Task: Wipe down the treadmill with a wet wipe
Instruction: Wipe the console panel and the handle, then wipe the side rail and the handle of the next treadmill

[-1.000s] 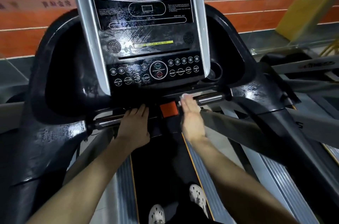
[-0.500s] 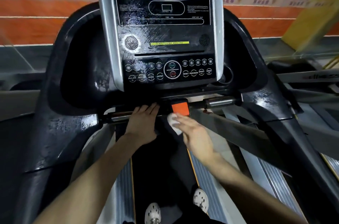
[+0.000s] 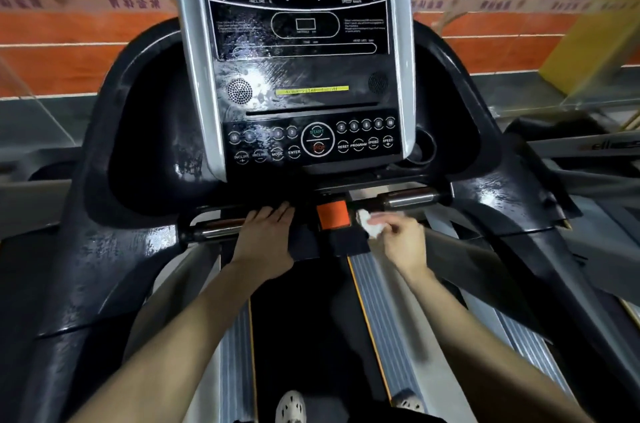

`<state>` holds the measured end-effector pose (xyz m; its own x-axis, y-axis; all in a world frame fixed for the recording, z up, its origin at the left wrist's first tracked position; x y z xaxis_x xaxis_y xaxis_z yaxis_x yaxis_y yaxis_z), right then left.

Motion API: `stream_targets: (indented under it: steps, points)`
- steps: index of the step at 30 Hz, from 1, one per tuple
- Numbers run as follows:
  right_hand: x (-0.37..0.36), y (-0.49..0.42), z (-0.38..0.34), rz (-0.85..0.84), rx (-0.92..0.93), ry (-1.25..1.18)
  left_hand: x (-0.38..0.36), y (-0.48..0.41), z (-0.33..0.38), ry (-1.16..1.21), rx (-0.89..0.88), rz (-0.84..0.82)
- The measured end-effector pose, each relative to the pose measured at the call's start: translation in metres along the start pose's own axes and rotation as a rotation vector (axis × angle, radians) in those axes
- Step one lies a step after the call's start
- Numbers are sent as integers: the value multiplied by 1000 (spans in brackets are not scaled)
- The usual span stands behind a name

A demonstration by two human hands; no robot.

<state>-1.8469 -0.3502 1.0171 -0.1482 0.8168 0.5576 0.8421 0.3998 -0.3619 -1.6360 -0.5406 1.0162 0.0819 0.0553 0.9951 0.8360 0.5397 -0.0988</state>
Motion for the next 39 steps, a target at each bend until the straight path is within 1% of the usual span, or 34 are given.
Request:
stream_targets:
  steps: [2,3,4,6,7,8,10,11,12,14,15,16,17,19,20,21,22,24,26,28,30,32,34,36,37,39]
  points:
    - [18,-4,15,222,-43,97,1,-6,0,-1,15,-7]
    - [16,-9,11,285,-45,100,1,-9,-1,0,26,-15]
    - [4,-11,2,273,-3,93,1,-12,-3,7,32,-22]
    - [-28,3,-13,115,143,130,4,-18,-3,29,22,-51]
    - [-37,14,-12,42,187,143,6,-21,-2,56,30,-73]
    - [-38,21,-6,-16,175,127,9,-23,-2,89,55,-92]
    - [-17,28,21,-72,-15,6,20,-30,-2,165,115,-65]
    - [-3,27,38,-41,-131,-73,30,-34,-1,197,127,5]
    - [10,26,50,-23,-229,-152,43,-38,4,238,119,121]
    - [25,26,62,-52,-487,-392,78,-44,26,377,42,396]
    - [31,24,65,-59,-533,-403,92,-48,43,459,-23,473]
    - [37,22,63,-70,-575,-451,100,-54,63,543,-96,467]
    - [42,22,58,-80,-626,-542,102,-62,85,634,-170,383]
    - [50,25,47,-113,-725,-734,90,-72,128,783,-290,61]
    - [54,27,42,-124,-766,-821,83,-72,147,818,-344,-74]
    - [60,31,42,-124,-799,-877,76,-72,163,846,-408,-162]
    - [66,33,41,-112,-818,-923,72,-72,177,877,-465,-209]
    - [81,38,41,-64,-815,-936,64,-74,196,961,-511,-261]
    - [95,45,44,-3,-784,-872,59,-81,208,1013,-495,-284]
    - [107,50,46,29,-731,-777,54,-88,218,1011,-465,-282]
    - [118,49,48,-8,-632,-611,54,-93,227,960,-441,-246]
    - [125,43,48,-71,-568,-488,49,-99,234,904,-391,-255]
    - [125,36,52,-96,-605,-501,45,-102,242,843,-365,-340]
    - [123,28,57,-113,-662,-583,40,-105,249,764,-348,-432]
    - [122,23,58,-118,-669,-631,40,-107,251,713,-338,-447]
    - [119,16,66,-124,-651,-613,40,-114,256,601,-354,-449]
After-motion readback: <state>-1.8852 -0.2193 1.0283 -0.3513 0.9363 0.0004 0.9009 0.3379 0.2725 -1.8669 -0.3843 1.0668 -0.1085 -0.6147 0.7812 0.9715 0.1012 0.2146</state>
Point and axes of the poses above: each hand's wrist, its own y-axis away from the middle knuckle, its own x-axis out of the back of the hand, z = x × y, the point moved 8 cm from there along -y, towards the middle knuckle, and after that the axes turned 13 degrees about z, right-handed, at the moved point
